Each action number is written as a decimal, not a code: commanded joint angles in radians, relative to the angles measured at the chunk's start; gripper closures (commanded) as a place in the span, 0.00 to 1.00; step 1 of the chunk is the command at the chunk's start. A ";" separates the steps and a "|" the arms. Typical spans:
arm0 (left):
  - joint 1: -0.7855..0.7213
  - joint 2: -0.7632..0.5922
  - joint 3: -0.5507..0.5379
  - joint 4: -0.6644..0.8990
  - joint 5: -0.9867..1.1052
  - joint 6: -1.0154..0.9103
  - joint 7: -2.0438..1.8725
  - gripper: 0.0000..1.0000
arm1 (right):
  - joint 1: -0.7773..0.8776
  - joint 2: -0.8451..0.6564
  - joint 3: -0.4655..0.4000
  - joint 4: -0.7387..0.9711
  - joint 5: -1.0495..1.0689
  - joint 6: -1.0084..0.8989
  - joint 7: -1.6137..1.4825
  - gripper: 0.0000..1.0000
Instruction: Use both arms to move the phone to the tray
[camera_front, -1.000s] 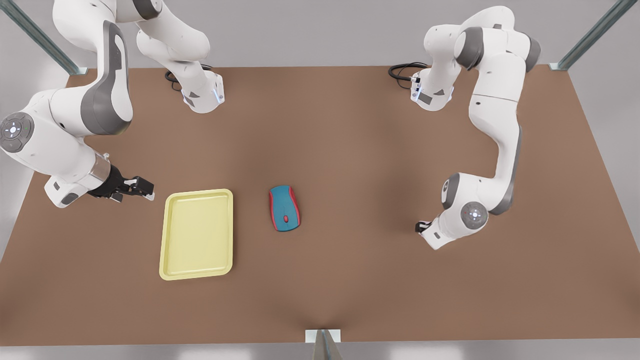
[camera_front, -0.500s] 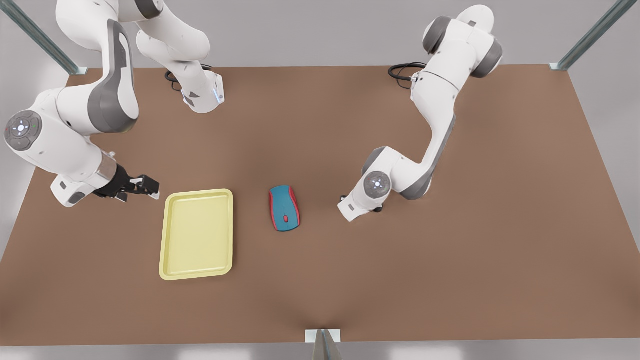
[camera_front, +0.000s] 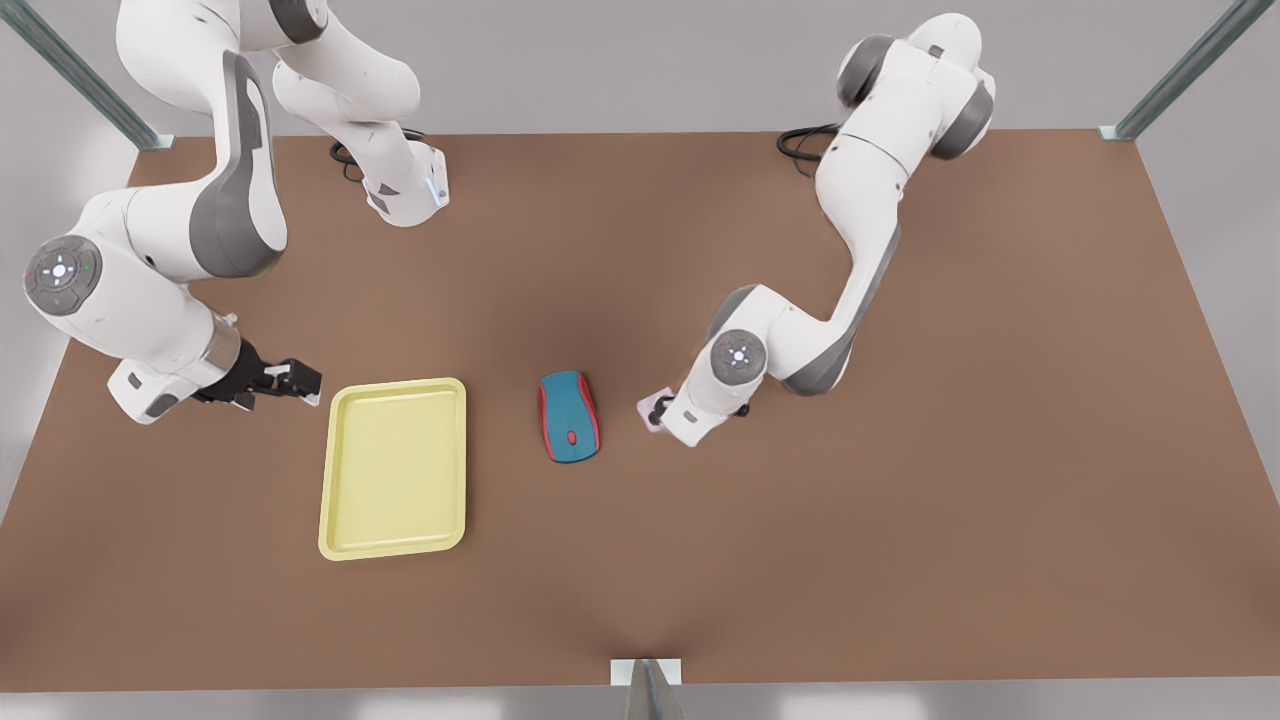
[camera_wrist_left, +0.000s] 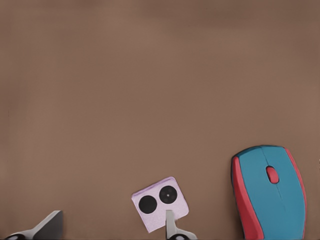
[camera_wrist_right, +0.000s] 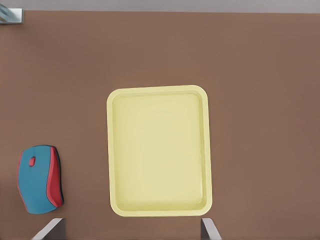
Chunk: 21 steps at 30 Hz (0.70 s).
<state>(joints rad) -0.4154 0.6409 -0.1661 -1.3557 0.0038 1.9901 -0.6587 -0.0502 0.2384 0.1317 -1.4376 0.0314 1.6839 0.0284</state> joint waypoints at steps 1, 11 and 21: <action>0.107 -0.064 0.007 0.012 0.005 -0.172 0.026 0.00 | 0.001 0.009 0.000 0.003 0.005 0.006 -0.005 0.00; 0.297 -0.193 0.234 0.021 -0.077 -0.292 0.806 0.00 | 0.309 0.173 0.003 0.032 -0.085 0.154 0.824 0.00; 0.299 -0.175 0.237 0.018 -0.074 -0.281 0.807 0.00 | 0.641 0.522 -0.004 0.270 -0.146 0.321 2.117 0.00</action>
<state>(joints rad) -0.1166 0.4670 0.0705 -1.3381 -0.0708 1.7197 -0.1521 0.5676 0.7478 0.1312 -1.1770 -0.0808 1.8923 0.8811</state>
